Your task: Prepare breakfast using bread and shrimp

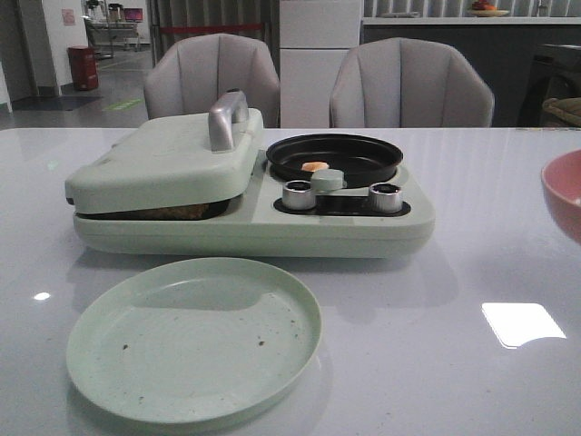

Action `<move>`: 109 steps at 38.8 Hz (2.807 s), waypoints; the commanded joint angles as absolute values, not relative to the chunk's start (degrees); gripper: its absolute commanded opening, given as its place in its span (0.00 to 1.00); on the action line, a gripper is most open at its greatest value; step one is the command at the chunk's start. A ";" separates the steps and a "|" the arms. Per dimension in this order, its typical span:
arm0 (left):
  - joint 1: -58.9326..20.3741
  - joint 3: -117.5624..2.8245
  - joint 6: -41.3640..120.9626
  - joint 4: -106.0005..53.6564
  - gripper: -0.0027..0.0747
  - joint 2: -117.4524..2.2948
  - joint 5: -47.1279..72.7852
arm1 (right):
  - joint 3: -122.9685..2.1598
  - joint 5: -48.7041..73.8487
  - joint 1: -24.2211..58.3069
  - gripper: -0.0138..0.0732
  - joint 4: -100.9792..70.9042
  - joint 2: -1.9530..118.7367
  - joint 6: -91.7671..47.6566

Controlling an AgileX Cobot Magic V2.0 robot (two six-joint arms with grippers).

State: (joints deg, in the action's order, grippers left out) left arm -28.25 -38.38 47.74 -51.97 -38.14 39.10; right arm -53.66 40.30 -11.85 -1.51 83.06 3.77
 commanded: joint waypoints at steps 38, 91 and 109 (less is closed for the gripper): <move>-28.66 -39.91 47.86 -54.39 0.16 -38.14 36.58 | -57.98 39.82 3.04 0.75 -7.23 70.33 -4.54; -28.66 -39.91 47.86 -54.39 0.16 -38.14 36.58 | -38.87 40.88 15.60 0.20 1.15 48.23 6.31; -28.66 -39.91 47.86 -54.39 0.16 -38.14 36.58 | -38.87 40.74 15.60 0.20 1.15 48.23 6.31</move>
